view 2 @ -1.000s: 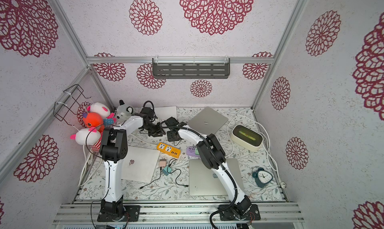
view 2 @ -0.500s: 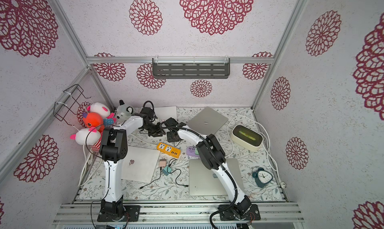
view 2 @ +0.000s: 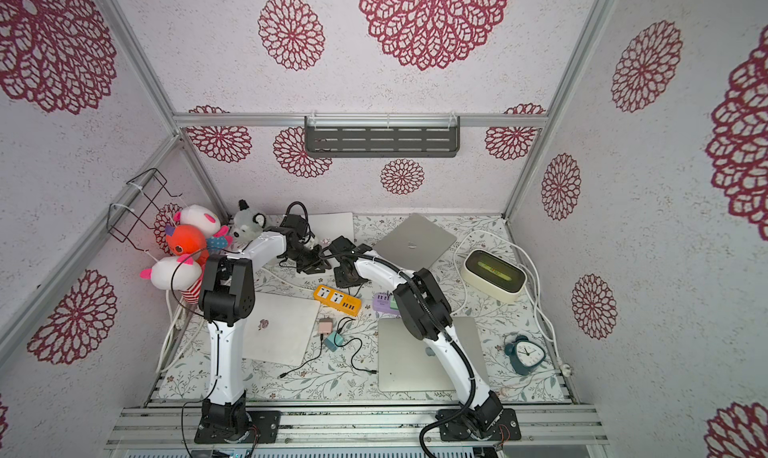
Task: Unplug the laptop charger
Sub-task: Remove the charging cable from the laptop.
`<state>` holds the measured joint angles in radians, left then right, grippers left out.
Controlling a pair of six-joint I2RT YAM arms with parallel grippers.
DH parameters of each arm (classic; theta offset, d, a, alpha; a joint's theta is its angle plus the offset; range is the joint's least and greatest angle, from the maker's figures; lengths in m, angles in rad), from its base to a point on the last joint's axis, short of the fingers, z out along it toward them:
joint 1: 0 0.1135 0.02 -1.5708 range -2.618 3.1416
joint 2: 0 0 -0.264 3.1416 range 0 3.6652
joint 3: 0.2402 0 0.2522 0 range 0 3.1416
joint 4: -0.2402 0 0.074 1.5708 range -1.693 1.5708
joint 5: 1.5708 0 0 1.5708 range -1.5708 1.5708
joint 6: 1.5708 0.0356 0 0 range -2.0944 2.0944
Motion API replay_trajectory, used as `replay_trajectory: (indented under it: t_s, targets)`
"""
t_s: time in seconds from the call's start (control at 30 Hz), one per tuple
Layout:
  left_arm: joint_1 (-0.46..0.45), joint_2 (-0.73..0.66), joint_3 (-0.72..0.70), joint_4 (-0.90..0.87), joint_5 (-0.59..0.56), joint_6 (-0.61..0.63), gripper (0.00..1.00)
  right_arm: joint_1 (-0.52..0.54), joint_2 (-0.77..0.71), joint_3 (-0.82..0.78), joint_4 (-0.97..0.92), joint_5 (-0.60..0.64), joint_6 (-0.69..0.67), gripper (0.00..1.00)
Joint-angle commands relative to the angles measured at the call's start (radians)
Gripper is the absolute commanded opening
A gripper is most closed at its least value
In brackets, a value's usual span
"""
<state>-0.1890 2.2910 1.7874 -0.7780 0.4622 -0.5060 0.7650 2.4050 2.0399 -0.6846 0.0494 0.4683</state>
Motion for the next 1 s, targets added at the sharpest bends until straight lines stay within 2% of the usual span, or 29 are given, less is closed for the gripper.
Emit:
replay_trajectory:
  t_s: [0.0, 0.23, 0.4, 0.7, 0.97]
  targets:
    - [0.003, -0.017, -0.023, -0.023, -0.033, -0.004, 0.31, 0.005, -0.065, 0.037, -0.067, 0.02, 0.017, 0.24]
    - [-0.013, -0.073, -0.022, -0.03, -0.054, -0.009, 0.34, 0.01, -0.155, 0.027, -0.084, 0.064, 0.012, 0.3]
    - [-0.039, -0.124, -0.026, -0.039, -0.076, -0.015, 0.37, 0.016, -0.273, -0.04, -0.071, 0.114, 0.018, 0.33]
    - [-0.111, -0.202, -0.065, -0.038, -0.116, -0.031, 0.4, 0.028, -0.479, -0.226, -0.048, 0.168, 0.058, 0.37]
    - [-0.207, -0.285, -0.157, 0.026, -0.13, -0.082, 0.42, 0.048, -0.689, -0.462, -0.054, 0.263, 0.144, 0.39]
